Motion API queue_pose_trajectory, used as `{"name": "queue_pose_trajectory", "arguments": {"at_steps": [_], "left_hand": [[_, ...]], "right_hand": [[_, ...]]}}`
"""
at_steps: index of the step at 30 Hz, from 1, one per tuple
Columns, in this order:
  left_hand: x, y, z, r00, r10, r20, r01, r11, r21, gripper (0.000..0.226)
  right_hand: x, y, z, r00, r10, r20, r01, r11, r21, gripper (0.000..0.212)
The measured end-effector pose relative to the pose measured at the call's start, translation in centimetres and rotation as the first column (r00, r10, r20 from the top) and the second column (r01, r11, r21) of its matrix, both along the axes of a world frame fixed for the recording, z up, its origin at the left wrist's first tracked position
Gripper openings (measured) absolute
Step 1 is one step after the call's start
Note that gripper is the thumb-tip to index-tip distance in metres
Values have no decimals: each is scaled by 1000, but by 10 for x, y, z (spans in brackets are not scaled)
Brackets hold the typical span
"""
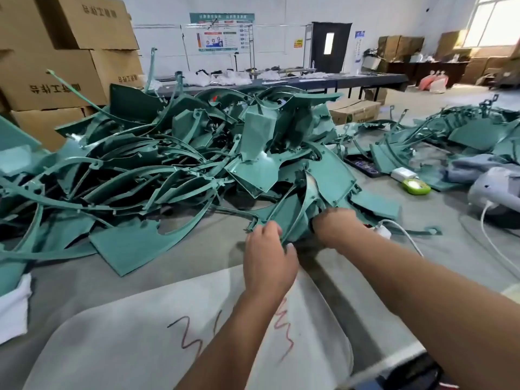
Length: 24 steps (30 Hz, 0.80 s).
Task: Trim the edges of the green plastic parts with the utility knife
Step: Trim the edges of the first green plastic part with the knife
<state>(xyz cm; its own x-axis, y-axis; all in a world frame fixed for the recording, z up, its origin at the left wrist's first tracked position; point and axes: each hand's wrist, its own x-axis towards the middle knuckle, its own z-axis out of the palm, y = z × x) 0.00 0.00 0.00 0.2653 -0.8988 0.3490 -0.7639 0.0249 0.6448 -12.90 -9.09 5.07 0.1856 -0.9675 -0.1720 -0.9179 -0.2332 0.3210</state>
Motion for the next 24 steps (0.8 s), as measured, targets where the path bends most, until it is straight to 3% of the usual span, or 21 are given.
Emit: {"name": "queue_pose_trajectory", "arguments": {"at_steps": [4,8,11,14,17,18,20,24], "left_hand": [[-15,-27,1,993,-2,114,-11,993,120,28],[-9,-46,1,981,-11,195,-15,991,131,11],[4,-52,1,953,63,296,-85,994,62,13],[20,-53,5,962,102,255,-106,994,3,22],[33,-55,13,968,139,209,-137,990,-24,8],[38,-54,17,969,151,195,-146,988,-40,3],[45,-50,27,960,204,191,-184,976,-118,14],[63,-23,31,931,306,199,-220,905,-365,13]], "right_hand": [[0,-11,-15,1000,5,5,-5,1000,-17,35],[-2,-19,-13,991,130,22,-130,991,-6,33],[-4,-21,2,977,214,-4,-213,972,98,28],[-4,-19,28,948,316,-46,-297,925,238,32],[0,-19,54,935,353,-12,-333,891,308,27],[1,-19,63,936,352,21,-341,888,308,23],[2,-18,80,929,360,90,-371,887,275,28],[10,-14,95,883,403,240,-440,890,123,24]]}}
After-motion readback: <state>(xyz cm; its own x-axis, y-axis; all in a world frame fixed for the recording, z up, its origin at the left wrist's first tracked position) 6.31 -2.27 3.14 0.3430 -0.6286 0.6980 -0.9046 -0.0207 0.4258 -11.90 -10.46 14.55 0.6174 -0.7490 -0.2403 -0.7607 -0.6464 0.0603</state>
